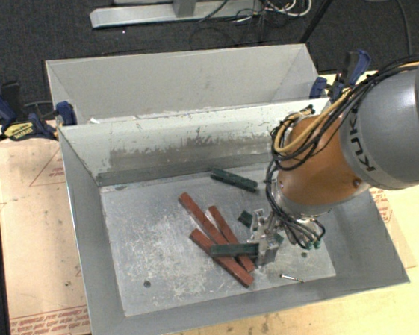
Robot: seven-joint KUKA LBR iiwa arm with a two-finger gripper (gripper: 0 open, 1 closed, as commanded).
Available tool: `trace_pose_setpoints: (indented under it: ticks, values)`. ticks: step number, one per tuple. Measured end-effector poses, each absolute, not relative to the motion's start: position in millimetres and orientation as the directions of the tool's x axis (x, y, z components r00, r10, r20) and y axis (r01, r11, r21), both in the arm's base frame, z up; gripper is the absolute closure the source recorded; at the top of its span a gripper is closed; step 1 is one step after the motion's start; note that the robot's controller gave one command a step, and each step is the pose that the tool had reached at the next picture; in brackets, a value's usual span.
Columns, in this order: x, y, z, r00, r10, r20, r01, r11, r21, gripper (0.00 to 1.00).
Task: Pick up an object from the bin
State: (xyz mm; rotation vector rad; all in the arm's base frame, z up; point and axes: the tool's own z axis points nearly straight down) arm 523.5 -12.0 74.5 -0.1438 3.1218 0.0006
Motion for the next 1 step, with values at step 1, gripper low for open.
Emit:
trace_pose_setpoints:
  ticks: [1]
  values:
    - [523.5, 28.1, 205.3, -0.993, -0.114, -0.001, -0.114, 0.993, 0.001, 1.0]
